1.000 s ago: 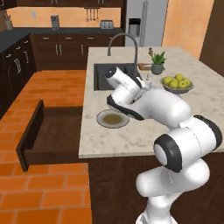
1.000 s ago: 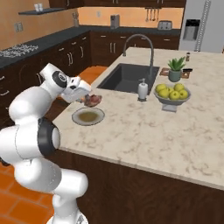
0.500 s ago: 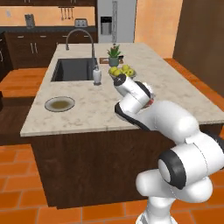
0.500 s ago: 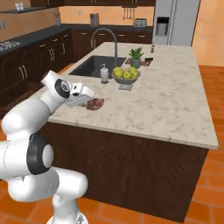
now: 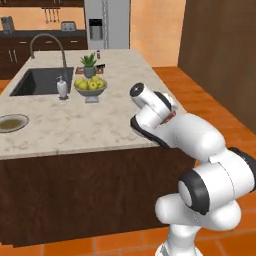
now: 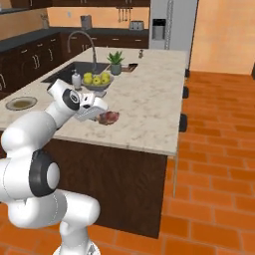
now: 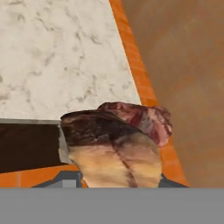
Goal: Pick up the knife from the drawer and place it on the cutting board. Then place the meat from the plate to the cutting board.
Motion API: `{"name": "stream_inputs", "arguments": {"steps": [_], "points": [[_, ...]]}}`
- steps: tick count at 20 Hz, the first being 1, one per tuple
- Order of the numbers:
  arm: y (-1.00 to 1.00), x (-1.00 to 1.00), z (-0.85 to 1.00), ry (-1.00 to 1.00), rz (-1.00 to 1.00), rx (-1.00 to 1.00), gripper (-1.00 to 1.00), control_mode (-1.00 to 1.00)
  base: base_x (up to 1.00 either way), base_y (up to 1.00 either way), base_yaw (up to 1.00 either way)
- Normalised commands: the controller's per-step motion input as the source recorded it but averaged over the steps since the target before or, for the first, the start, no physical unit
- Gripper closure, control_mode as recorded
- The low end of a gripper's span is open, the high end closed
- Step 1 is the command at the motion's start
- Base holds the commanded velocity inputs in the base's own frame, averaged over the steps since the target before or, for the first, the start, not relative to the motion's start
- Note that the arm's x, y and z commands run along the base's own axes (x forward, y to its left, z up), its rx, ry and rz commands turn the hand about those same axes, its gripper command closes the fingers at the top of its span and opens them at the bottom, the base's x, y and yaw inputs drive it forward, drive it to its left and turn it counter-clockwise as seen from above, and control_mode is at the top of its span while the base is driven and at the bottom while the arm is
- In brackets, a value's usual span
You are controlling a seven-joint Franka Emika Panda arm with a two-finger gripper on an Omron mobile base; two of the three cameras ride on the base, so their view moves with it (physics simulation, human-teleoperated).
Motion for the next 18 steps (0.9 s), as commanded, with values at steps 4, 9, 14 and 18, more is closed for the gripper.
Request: {"name": "stream_inputs", "arguments": {"steps": [4, 9, 14, 18], "points": [[0.00, 0.00, 0.00, 0.00, 0.00, 0.00, 1.00, 1.00, 0.27, -1.00, -0.03], [0.00, 0.00, 0.00, 0.00, 0.00, 0.00, 1.00, 1.00, 0.46, -1.00, 0.00], [0.00, 0.00, 0.00, 0.00, 0.00, 0.00, 1.00, 1.00, 0.59, -1.00, 0.01], [0.00, 0.00, 0.00, 0.00, 0.00, 0.00, 1.00, 1.00, 0.63, -1.00, 0.14]]}}
